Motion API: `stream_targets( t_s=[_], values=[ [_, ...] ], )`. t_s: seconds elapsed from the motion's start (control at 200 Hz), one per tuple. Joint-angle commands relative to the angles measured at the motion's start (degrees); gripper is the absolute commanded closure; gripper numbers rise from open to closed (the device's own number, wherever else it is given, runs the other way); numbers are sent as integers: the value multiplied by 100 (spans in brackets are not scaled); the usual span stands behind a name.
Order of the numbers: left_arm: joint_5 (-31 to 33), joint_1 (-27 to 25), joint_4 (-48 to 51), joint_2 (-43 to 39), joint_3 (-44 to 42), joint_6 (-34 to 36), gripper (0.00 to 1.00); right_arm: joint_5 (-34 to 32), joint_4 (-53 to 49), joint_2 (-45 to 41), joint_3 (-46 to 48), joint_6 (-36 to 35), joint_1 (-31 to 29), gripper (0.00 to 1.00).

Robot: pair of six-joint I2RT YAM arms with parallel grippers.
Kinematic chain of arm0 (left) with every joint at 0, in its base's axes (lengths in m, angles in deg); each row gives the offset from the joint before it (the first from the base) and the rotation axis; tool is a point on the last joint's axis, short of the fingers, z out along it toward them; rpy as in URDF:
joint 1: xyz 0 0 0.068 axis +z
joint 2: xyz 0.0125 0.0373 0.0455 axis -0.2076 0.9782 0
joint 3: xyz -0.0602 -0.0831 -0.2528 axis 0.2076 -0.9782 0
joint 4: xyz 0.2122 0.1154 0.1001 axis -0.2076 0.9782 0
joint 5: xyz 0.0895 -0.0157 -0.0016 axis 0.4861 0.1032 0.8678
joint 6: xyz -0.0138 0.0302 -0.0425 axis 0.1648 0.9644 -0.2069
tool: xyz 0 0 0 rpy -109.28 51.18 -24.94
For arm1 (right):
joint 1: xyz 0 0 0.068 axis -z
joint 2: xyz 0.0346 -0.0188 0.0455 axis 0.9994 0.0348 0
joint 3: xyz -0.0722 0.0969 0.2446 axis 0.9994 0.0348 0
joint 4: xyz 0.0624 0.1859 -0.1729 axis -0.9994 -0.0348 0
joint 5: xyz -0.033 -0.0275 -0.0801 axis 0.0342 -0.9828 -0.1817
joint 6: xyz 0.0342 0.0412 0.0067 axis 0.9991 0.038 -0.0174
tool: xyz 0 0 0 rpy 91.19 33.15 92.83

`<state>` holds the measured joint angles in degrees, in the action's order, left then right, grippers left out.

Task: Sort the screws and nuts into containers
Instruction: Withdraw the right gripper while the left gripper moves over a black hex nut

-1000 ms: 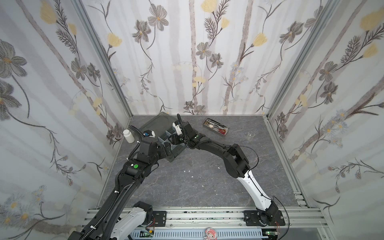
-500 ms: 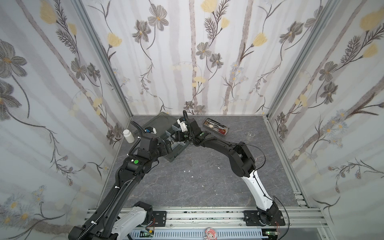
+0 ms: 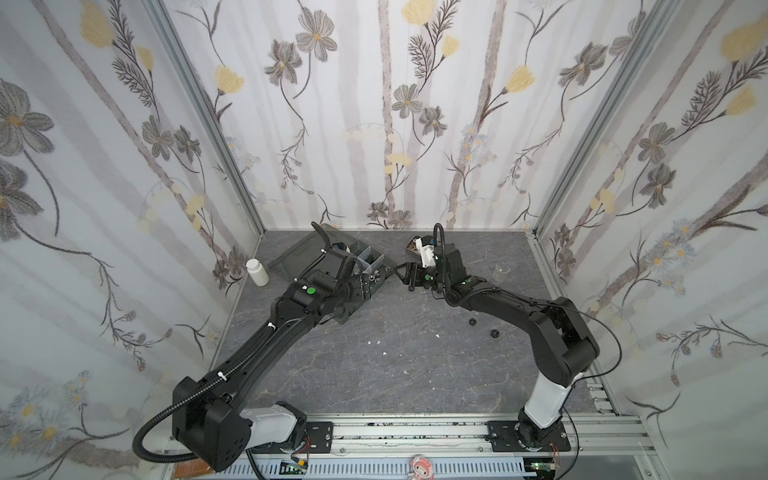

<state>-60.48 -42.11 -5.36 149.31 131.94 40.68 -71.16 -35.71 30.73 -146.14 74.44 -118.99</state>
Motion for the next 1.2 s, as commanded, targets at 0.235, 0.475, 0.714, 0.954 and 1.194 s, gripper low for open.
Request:
stream_targets(
  t_s=[0.235, 0.475, 0.714, 0.954, 1.194],
  values=[
    [-59, -363, -289, 1398, 917, -142, 19, -85, 46, -2407, 1870, -403, 717, 7],
    [31, -517, -136, 2569, 1800, -223, 21, -276, 51, -3691, 2988, -332, 1036, 3],
    [136, -615, 256, 3729, 2838, -216, 33, -268, 322, -4199, 3659, -117, 1285, 2],
    [-44, -740, 389, 4669, 3527, -242, 39, -489, 353, -4169, 3805, 3, 1347, 2],
    [-92, -776, 559, 5409, 4250, -303, 40, -470, 428, -4241, 3910, 90, 1370, 2]
  ],
)
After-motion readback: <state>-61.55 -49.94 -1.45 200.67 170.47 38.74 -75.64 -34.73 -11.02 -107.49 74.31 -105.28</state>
